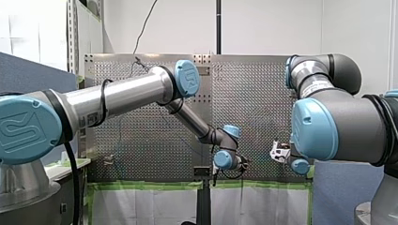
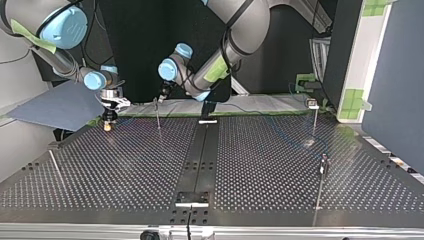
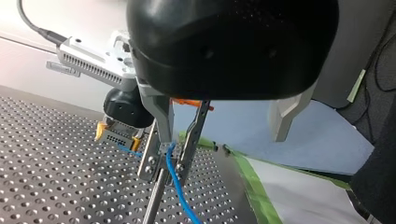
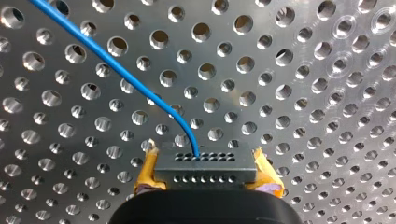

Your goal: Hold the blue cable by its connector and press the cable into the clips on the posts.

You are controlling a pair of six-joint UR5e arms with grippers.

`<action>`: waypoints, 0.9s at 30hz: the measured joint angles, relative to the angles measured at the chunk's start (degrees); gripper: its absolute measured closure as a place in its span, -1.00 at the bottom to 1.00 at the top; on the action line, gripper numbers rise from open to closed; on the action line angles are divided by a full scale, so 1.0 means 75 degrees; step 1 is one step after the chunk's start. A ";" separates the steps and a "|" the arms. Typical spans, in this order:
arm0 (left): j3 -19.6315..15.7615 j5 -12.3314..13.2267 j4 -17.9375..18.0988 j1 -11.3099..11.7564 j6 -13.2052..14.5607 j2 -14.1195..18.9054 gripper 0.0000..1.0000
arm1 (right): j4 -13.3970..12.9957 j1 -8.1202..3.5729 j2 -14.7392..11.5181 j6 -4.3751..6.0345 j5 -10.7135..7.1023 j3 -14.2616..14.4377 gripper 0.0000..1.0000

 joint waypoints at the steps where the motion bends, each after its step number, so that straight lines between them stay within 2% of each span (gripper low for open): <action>1: -0.0004 -0.0010 0.0021 -0.0010 0.0009 0.0001 -1.00 | 0.0001 0.0000 0.0000 0.0001 0.0000 0.0000 1.00; 12: -0.0003 -0.0282 0.0260 -0.0148 0.0160 0.0051 -1.00 | 0.0001 0.0000 0.0007 0.0003 -0.0021 0.0000 1.00; 27: -0.0030 -0.0294 0.0286 -0.0244 0.0172 0.0056 -1.00 | -0.0004 0.0002 0.0022 0.0022 -0.0035 0.0002 1.00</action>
